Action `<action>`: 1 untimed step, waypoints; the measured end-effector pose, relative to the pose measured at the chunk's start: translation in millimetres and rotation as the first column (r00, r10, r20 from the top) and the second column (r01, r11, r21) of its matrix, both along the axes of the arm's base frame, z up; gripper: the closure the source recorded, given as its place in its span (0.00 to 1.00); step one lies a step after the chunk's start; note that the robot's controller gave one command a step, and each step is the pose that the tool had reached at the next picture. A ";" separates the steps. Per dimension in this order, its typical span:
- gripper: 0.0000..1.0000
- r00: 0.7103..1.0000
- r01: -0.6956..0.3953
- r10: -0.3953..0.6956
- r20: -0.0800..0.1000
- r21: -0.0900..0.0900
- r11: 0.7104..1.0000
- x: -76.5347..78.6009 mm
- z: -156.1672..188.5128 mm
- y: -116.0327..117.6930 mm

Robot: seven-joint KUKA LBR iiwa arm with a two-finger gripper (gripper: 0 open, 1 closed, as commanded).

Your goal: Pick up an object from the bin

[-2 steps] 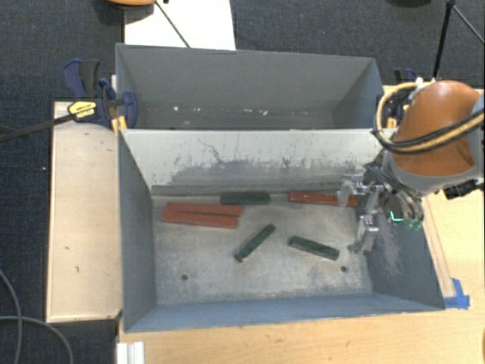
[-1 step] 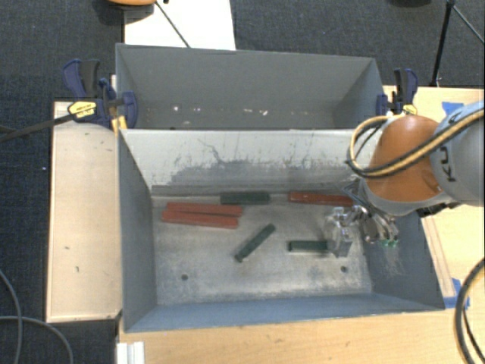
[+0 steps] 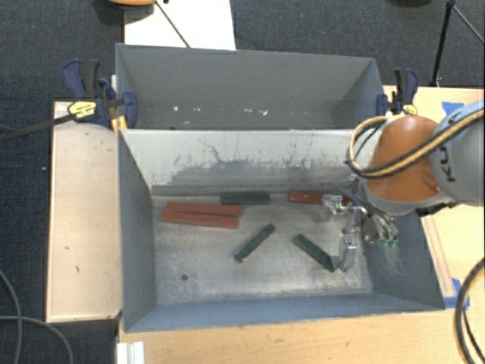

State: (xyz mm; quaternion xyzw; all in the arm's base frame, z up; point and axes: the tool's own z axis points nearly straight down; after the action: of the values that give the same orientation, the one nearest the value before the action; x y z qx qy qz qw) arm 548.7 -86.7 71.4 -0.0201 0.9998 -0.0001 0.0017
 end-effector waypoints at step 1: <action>0.00 1.000 0.000 0.000 0.000 0.000 1.000 -0.1 0.0 0.0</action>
Offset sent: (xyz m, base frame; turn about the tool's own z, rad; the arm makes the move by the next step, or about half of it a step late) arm -0.0075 -0.0211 -0.0014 -0.3020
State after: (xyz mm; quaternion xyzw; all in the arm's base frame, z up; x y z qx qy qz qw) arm 548.7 -86.7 71.4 -0.0202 0.9998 -0.0001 0.0016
